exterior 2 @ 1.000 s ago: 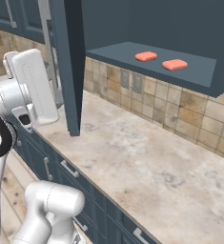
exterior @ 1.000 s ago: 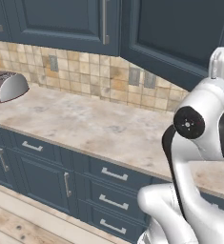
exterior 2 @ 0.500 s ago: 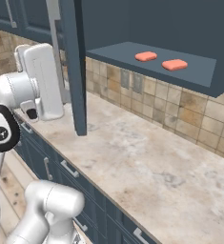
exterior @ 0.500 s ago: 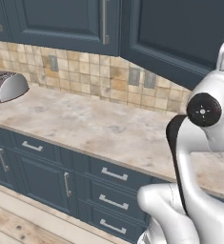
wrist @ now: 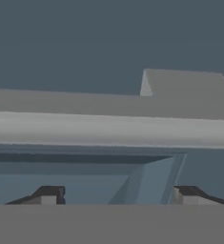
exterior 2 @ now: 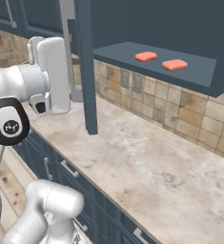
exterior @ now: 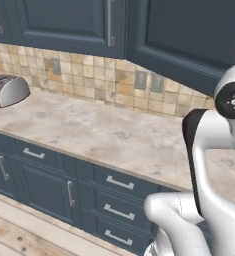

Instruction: Pick up the bar soap and bar soap from the sink, and place them back in the cabinet, and close the cabinet door.

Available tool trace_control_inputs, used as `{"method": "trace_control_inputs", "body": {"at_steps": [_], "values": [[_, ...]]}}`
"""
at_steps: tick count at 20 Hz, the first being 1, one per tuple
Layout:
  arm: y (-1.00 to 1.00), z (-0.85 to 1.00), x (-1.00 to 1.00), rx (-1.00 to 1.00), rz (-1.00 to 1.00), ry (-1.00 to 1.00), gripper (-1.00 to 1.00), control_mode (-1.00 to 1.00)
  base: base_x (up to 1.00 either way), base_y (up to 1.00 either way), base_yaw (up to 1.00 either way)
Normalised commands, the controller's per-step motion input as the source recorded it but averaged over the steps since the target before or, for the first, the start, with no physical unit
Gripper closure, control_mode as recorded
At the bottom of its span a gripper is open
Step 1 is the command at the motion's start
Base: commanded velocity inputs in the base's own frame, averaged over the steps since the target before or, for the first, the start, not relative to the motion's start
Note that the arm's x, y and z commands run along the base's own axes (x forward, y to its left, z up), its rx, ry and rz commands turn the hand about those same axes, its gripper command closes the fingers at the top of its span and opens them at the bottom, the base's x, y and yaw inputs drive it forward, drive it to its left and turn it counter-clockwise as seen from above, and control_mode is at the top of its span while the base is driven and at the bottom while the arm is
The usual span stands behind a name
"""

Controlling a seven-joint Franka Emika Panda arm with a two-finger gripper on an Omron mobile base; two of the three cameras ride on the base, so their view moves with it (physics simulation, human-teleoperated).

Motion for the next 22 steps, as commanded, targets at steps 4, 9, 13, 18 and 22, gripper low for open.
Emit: {"method": "trace_control_inputs", "body": {"at_steps": [4,9,13,18,22], "values": [[-0.28,0.0,0.31,0.04,0.06,0.0,-1.0,-1.0,0.0,0.0,0.0],[-0.32,-0.01,0.3,0.03,0.06,0.0,-1.0,-1.0,0.0,0.0,0.0],[-0.29,-0.03,0.28,0.01,0.05,0.0,-1.0,-1.0,0.0,0.0,0.0],[-0.26,-0.1,0.33,0.0,0.04,0.0,-1.0,-1.0,0.0,0.0,0.0],[-0.21,-0.15,0.32,0.0,0.04,0.0,-1.0,-1.0,0.0,0.0,0.0]]}}
